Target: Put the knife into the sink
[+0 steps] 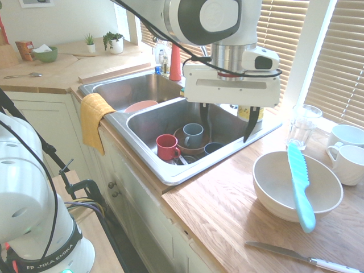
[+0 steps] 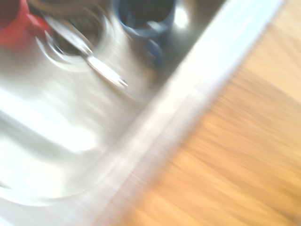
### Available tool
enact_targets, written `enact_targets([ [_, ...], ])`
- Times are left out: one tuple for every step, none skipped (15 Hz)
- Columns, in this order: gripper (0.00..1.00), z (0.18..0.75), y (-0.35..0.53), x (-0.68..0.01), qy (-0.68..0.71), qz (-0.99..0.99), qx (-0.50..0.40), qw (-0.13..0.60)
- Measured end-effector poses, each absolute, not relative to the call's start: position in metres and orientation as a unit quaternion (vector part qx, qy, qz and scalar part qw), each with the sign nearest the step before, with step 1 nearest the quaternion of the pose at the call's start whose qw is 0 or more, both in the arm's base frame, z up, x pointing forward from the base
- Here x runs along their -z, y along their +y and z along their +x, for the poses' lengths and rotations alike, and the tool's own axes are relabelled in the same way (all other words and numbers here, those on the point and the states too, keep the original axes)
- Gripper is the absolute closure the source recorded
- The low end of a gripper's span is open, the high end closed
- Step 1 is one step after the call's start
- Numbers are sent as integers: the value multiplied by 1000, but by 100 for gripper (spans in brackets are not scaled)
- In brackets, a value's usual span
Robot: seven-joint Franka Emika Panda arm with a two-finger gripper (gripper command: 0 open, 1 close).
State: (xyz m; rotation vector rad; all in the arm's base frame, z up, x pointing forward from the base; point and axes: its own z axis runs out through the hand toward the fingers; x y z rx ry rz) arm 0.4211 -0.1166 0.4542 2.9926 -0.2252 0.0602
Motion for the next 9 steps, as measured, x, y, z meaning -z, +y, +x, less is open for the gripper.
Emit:
enact_targets([
  [0, 423, -133, -458, -71, 994, -28, 84],
  [0, 426, -148, -459, -75, 993, -36, 88],
  [0, 430, -164, -458, -84, 992, -43, 87],
  [0, 435, -179, -453, -97, 991, -49, 84],
  [0, 439, -194, -447, -111, 990, -51, 77],
  [0, 442, -209, -440, -120, 989, -50, 73],
  [0, 445, -221, -434, -127, 988, -49, 71],
  [0, 448, -231, -430, -132, 988, -47, 69],
  [0, 450, -238, -427, -136, 987, -45, 68],
])
